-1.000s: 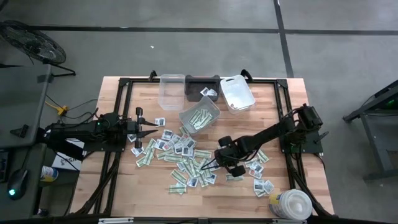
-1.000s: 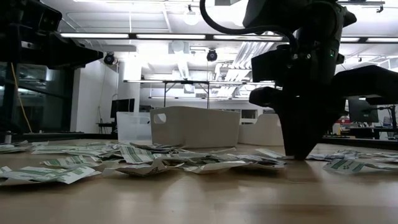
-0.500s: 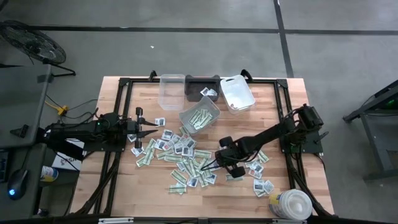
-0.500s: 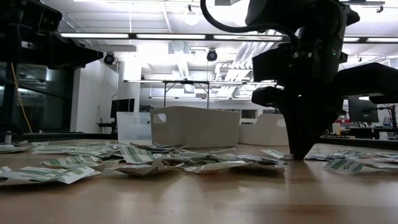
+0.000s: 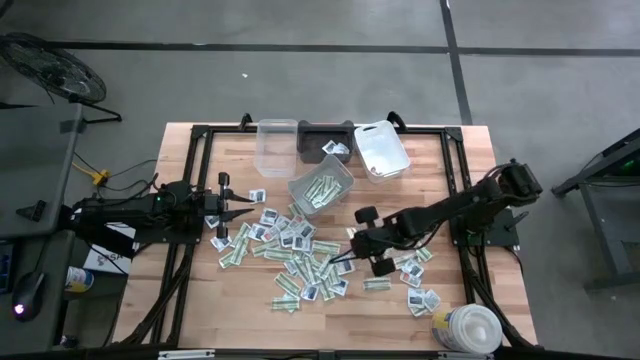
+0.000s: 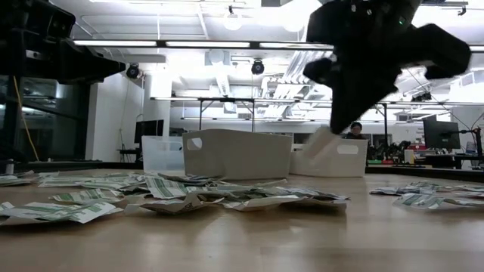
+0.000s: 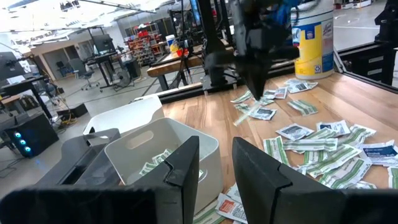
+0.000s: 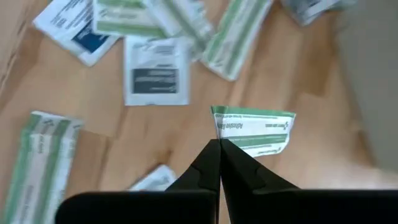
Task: Pick & Place First Aid Supplies
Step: Put the bandage pack into the gray bin
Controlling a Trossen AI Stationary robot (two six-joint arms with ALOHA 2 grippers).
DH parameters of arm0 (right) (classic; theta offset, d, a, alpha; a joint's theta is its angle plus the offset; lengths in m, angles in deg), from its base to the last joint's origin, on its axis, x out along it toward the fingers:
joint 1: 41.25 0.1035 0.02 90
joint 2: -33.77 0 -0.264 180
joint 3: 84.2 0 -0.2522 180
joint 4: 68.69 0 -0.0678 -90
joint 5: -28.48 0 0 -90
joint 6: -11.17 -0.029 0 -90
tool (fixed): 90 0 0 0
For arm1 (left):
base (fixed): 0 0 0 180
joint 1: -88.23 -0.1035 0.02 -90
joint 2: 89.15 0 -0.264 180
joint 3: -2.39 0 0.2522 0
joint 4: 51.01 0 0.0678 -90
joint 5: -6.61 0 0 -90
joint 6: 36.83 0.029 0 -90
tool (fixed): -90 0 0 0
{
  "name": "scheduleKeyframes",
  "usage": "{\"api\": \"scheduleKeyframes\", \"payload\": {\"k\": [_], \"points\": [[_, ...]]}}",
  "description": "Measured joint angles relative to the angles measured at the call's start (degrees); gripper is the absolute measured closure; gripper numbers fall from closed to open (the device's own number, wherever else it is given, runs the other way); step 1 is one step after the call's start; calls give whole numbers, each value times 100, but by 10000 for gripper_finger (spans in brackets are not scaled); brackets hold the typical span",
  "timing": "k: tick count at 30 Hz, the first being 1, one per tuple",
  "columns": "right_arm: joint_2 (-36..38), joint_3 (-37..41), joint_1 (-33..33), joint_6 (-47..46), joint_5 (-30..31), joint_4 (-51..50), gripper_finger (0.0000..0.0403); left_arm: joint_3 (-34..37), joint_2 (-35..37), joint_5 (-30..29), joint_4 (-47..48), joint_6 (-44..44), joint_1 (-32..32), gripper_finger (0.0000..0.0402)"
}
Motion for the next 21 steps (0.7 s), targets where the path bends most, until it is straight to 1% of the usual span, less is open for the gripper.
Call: {"api": "scheduleKeyframes", "payload": {"k": [4, 8, 14, 18, 21], "points": [[255, -9, -186, 316, 127, -7, 403, 2, 1, 1, 0, 1, 1, 305], [424, -9, -405, 849, 324, -5, 403, 0, 0, 0, 1, -1, 1, 305], [461, -17, -808, 1360, 342, 193, 403, 1, 1, -1, 1, -1, 1, 305], [395, -295, -1106, 963, 683, 218, 403, 1, -1, 1, 0, 1, 0, 305], [313, -585, -1343, 552, 804, 208, 403, 0, 0, 1, 0, 0, 0, 305]]}}
